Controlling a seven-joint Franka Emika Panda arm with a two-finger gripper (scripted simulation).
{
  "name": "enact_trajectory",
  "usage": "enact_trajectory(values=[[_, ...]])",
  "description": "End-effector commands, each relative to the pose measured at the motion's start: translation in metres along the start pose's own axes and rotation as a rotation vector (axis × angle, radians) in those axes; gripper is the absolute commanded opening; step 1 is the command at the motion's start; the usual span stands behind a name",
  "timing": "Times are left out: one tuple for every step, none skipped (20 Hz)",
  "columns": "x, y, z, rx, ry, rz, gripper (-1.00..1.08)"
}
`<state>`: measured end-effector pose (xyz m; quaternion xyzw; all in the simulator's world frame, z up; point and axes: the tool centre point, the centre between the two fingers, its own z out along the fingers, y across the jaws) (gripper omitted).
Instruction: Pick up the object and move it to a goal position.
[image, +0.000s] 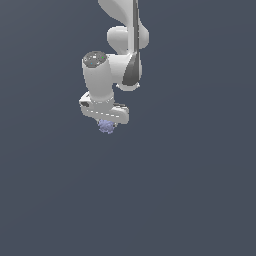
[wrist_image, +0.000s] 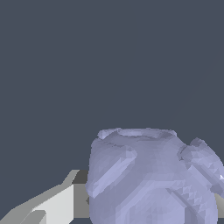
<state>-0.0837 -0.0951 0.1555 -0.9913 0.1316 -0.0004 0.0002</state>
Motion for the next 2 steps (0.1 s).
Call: enact_trajectory(values=[[0.0004, -0.0008, 0.0014, 0.000, -0.001, -0.001, -1.00], [0.0005, -0.0010, 0.0016, 0.000, -0.001, -0.001, -1.00]])
